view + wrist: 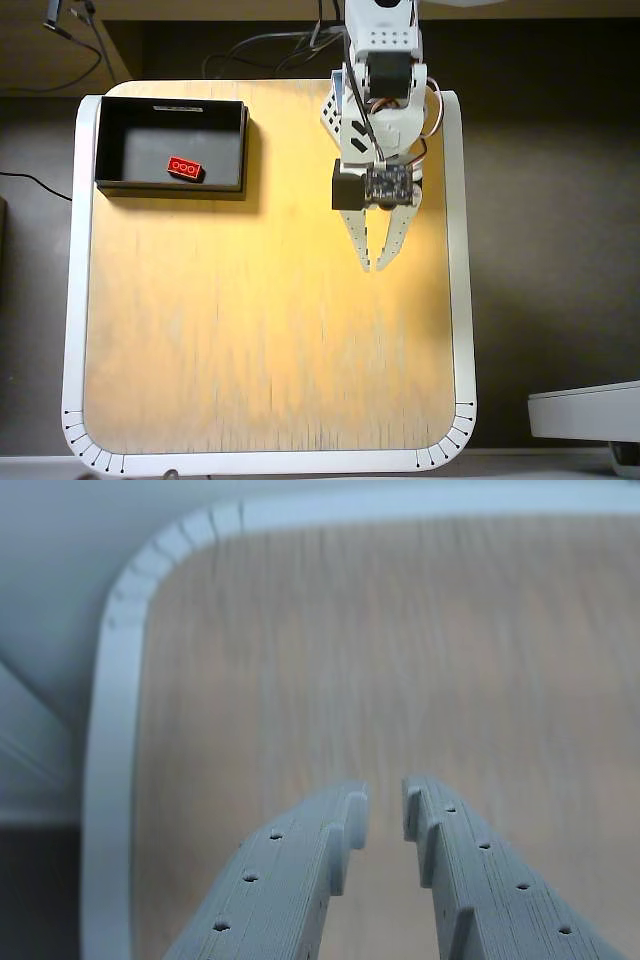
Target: Grasp a lego block and put it in the bin.
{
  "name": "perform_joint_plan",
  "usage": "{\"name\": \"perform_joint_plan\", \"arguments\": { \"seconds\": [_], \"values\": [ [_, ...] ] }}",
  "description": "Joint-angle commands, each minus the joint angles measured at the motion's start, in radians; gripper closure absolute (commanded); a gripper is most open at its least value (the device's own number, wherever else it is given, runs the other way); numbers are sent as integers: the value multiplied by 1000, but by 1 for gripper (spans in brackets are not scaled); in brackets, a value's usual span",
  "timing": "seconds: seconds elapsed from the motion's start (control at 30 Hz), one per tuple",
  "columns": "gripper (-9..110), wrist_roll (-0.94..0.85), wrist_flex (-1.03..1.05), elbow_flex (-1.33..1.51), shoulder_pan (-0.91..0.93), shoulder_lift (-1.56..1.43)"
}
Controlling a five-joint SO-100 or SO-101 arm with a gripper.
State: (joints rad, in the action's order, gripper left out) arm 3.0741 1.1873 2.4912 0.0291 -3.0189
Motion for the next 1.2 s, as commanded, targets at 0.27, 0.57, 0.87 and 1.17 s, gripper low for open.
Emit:
{"name": "perform_joint_plan", "arguments": {
  "seconds": [0.27,0.57,0.87,1.17],
  "values": [
    [101,20,-51,325,3,-259],
    [101,49,-46,509,25,-278],
    [101,135,-9,680,20,-278],
    [101,57,141,681,-3,-278]
  ]
}}
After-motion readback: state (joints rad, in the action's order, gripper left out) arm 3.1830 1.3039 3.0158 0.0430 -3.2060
